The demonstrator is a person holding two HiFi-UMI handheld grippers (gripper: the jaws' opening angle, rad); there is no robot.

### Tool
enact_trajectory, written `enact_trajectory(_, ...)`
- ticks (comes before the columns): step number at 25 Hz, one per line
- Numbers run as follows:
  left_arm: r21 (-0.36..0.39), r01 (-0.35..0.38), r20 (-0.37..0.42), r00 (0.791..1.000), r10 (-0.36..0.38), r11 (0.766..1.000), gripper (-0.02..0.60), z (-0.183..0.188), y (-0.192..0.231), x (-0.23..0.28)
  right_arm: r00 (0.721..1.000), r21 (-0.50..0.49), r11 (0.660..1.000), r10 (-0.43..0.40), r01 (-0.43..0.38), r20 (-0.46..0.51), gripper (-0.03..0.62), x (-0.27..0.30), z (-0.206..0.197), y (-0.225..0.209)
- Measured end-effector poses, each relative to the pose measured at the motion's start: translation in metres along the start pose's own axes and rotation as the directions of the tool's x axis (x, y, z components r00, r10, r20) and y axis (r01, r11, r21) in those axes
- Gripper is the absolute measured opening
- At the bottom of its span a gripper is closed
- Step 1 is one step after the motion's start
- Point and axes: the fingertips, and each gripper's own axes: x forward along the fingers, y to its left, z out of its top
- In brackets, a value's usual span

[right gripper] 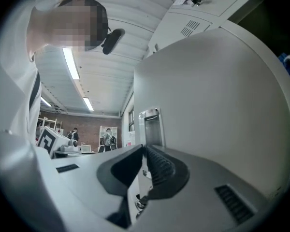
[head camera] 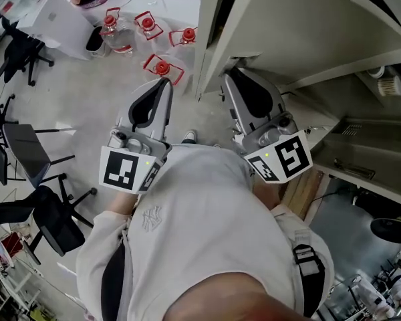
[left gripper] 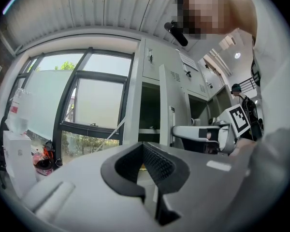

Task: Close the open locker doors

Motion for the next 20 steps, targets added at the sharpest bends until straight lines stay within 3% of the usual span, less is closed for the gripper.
enact_trajectory(20,-0.015,-0.026,0.004,1.0,0.026,1.0,0.002,-0.002,0.048,0.008,0.976,-0.077,0.973,-0.218,0.217,-0.012,0.021,0.068,-0.006,-0.066)
